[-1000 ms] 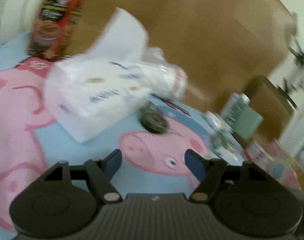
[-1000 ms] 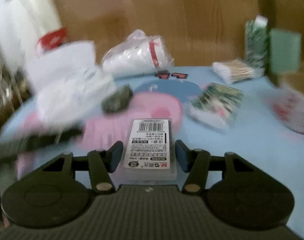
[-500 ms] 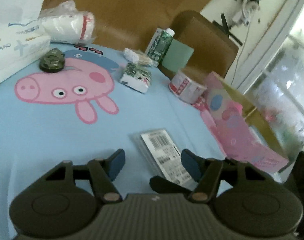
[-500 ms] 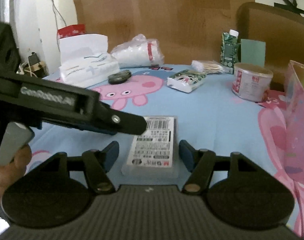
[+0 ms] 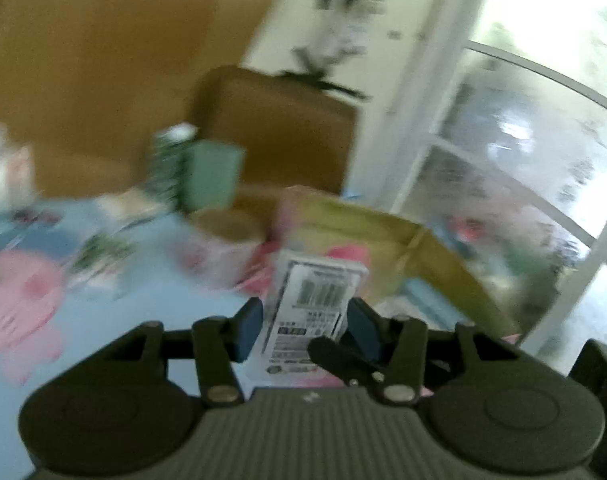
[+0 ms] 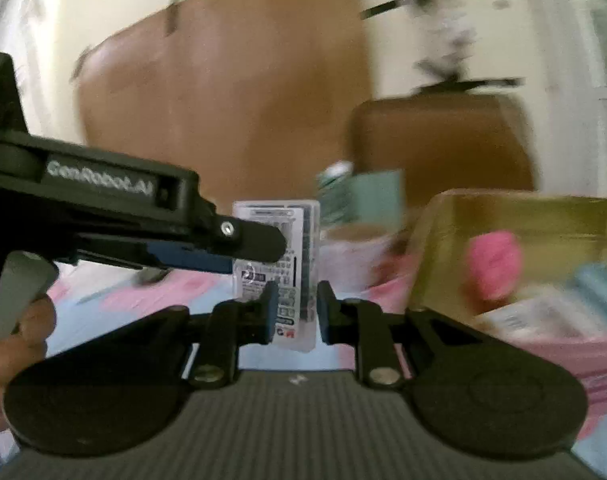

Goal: Organize soft objects
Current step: 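Carry the barcode packet into the pink tin and release it, then reach the right tool to the bag of cotton swabs and grasp it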

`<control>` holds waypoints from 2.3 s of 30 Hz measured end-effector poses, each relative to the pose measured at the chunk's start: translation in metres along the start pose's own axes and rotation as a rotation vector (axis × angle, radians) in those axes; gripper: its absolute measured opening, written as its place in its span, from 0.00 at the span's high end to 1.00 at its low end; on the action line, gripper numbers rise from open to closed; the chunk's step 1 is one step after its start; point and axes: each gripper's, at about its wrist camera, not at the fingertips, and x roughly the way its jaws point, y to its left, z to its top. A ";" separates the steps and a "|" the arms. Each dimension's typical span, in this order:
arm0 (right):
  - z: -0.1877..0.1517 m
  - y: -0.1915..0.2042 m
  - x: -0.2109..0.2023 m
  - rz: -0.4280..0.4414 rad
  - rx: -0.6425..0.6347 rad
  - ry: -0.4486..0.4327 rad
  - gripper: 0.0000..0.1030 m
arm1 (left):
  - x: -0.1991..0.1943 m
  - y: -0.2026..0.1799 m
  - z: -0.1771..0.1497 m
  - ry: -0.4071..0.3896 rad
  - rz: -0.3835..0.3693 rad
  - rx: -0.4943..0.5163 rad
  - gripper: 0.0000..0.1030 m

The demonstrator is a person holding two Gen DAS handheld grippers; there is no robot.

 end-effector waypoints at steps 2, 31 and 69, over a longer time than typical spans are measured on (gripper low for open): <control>0.006 -0.019 -0.009 -0.056 0.041 -0.049 0.78 | 0.020 -0.022 0.008 0.000 -0.023 0.052 0.54; 0.051 0.040 0.151 0.136 0.173 0.163 0.37 | -0.040 0.206 -0.047 -0.090 0.480 -0.301 0.43; -0.016 0.056 0.044 0.131 -0.114 0.338 0.50 | -0.039 0.190 -0.047 -0.014 0.123 -0.297 0.39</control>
